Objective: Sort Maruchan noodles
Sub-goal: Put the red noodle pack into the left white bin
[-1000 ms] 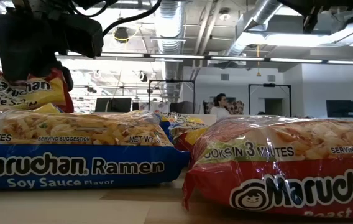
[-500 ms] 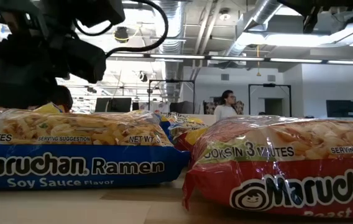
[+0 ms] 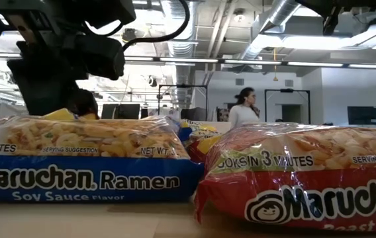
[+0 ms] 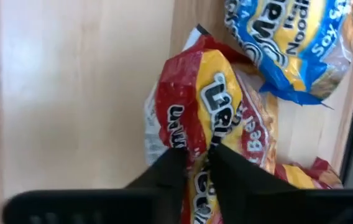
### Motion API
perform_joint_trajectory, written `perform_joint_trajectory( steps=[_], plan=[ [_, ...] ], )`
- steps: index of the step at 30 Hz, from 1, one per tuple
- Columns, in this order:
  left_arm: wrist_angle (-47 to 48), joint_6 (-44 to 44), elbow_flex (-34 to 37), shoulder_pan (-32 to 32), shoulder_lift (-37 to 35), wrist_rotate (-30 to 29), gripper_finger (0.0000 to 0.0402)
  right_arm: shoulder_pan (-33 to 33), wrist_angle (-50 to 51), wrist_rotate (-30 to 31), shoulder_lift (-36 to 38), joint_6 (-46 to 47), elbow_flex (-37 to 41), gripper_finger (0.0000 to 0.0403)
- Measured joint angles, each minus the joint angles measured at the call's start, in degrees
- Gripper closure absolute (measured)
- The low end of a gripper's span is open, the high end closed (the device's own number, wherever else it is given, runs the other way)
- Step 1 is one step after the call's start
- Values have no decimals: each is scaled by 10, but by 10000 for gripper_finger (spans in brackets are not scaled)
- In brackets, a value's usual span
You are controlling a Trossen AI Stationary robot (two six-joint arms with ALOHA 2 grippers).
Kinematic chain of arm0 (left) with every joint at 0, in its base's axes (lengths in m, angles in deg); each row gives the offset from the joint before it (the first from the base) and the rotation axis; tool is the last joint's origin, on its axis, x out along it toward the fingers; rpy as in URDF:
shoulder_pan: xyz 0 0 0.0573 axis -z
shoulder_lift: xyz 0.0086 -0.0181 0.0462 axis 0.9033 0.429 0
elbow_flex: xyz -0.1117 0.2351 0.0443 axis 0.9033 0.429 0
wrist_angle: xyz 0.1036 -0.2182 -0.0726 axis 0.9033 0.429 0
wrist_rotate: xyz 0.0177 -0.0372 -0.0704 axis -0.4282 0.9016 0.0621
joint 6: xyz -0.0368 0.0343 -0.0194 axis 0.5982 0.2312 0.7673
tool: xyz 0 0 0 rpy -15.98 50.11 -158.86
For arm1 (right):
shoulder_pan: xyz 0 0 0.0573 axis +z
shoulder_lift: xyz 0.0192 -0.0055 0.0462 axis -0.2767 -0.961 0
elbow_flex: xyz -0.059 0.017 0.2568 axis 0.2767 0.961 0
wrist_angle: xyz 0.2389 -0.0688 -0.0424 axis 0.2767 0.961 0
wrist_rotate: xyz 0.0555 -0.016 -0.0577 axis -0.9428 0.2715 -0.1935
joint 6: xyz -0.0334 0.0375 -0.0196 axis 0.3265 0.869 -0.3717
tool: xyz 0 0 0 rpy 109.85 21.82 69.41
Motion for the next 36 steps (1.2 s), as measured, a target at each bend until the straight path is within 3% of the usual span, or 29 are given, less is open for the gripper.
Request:
perform_joint_trajectory(
  steps=[2,10,24,30,36],
  plan=[
    [0,0,0,0,0,-2,392,0,0,0,0,0,0,241],
    [25,-14,2,-2,-12,-8,401,0,0,0,0,0,0,241],
    [82,-33,-3,-15,-192,-133,401,0,0,37,0,0,0,241],
    [80,-85,-3,-78,-258,-195,401,0,1,70,0,0,0,241],
    [78,-195,-3,-173,-288,-232,401,0,1,85,0,0,0,241]
  ],
)
